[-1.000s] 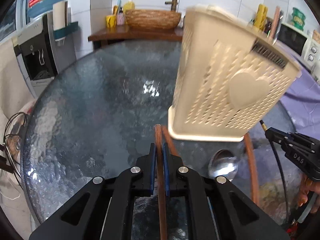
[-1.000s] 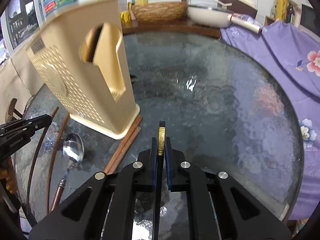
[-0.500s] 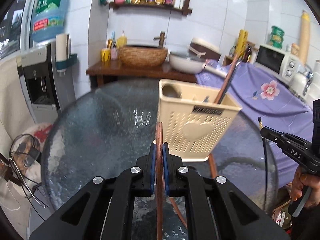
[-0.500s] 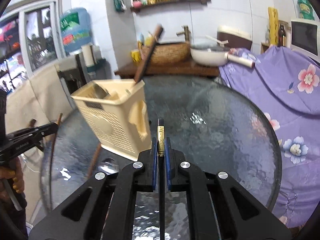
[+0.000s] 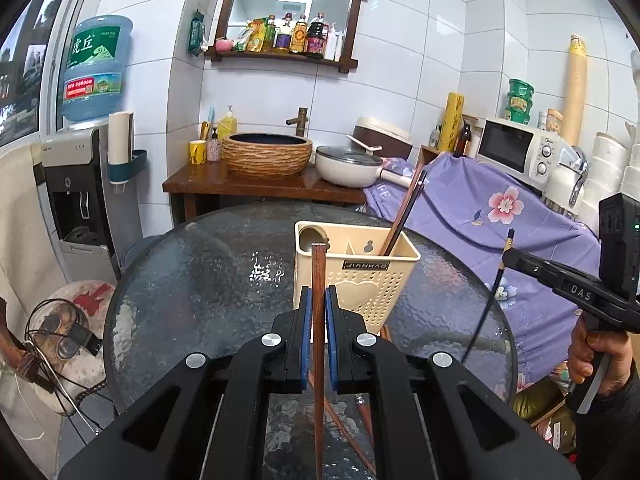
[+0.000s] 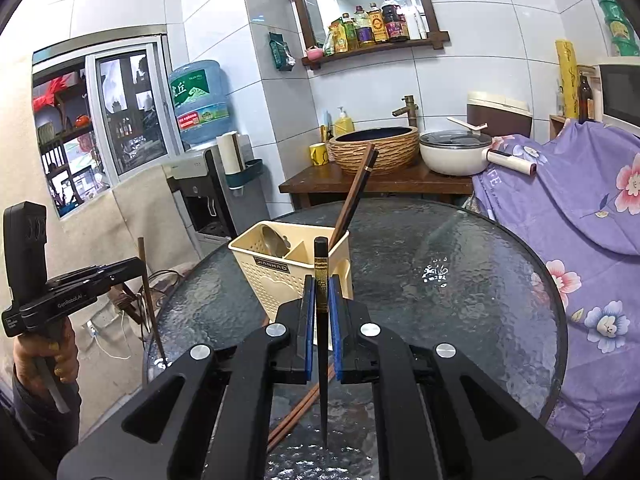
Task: Organize utensils
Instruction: 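Lift wooden chopstick into the holder with left tool while right tool drops black chopstick in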
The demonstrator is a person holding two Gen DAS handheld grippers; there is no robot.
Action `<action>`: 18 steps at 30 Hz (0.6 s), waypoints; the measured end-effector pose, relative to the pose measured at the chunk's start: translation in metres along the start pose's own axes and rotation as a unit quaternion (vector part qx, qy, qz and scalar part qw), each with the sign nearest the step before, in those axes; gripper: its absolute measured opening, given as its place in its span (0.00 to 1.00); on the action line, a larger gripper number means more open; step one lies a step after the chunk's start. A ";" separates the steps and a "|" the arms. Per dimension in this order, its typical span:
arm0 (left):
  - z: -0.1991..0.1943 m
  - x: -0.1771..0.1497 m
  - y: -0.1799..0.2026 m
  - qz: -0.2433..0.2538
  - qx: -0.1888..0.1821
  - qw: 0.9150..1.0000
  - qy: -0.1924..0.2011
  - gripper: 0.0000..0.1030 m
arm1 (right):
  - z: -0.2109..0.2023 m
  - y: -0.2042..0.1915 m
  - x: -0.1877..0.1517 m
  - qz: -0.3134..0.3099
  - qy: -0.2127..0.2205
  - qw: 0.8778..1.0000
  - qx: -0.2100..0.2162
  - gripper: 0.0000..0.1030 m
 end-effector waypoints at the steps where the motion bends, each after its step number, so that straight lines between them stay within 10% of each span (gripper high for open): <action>1: -0.002 0.003 0.002 0.002 -0.001 1.000 0.003 0.07 | 0.000 -0.002 0.001 -0.001 0.001 1.000 0.001 0.07; 18: -0.023 0.076 0.034 0.055 -0.039 0.997 0.047 0.07 | 0.000 -0.036 0.071 -0.026 0.008 0.997 0.066 0.07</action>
Point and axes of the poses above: each gripper's, at about its wrist camera, not at the fingertips, and z roughly the way its jaws point, y to its right, x to its top, the point moved 10 cm from there along z, roughly the way its jaws point, and after that the axes turned 4 degrees about x, right-handed, at the moved point
